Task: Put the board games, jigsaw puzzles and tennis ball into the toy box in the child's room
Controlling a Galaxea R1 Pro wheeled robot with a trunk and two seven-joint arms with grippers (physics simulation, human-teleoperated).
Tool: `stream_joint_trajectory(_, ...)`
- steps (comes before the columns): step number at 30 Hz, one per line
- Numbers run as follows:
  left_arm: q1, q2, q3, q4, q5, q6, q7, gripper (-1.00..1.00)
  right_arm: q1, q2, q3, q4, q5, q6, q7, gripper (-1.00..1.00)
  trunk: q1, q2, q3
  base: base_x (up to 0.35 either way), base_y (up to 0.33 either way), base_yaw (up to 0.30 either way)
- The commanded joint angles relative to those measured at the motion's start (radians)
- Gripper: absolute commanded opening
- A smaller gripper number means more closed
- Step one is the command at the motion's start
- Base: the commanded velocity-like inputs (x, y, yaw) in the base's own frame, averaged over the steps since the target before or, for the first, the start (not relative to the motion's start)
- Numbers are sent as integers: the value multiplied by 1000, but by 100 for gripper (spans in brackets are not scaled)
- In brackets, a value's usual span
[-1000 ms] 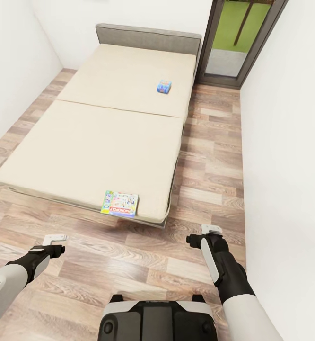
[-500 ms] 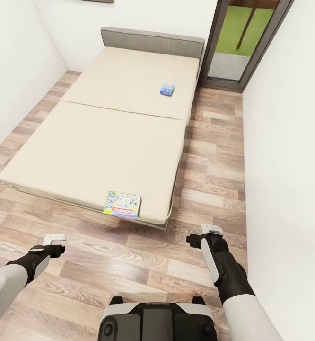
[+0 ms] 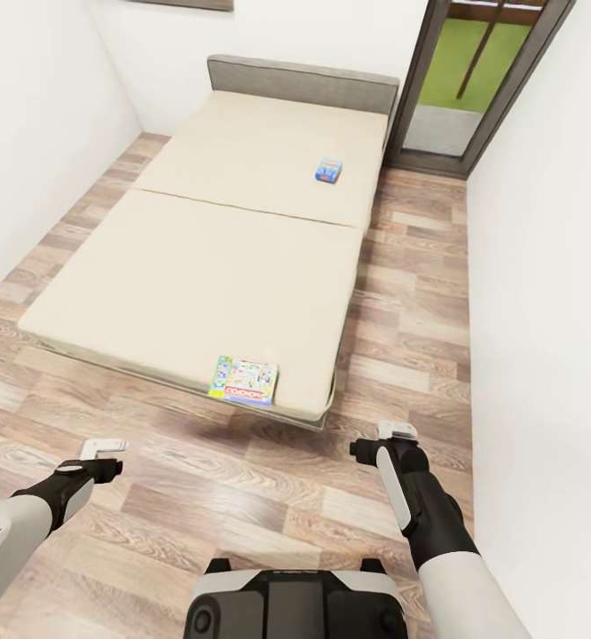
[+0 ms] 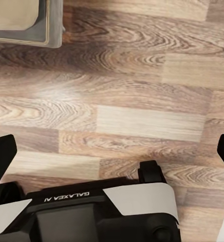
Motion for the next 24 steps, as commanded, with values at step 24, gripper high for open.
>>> stream_joint_trajectory(24, 0, 1, 5, -1, -10, 3, 2, 100, 0, 1, 0, 0, -10, 2, -8, 100, 0, -1, 30, -36, 15, -107)
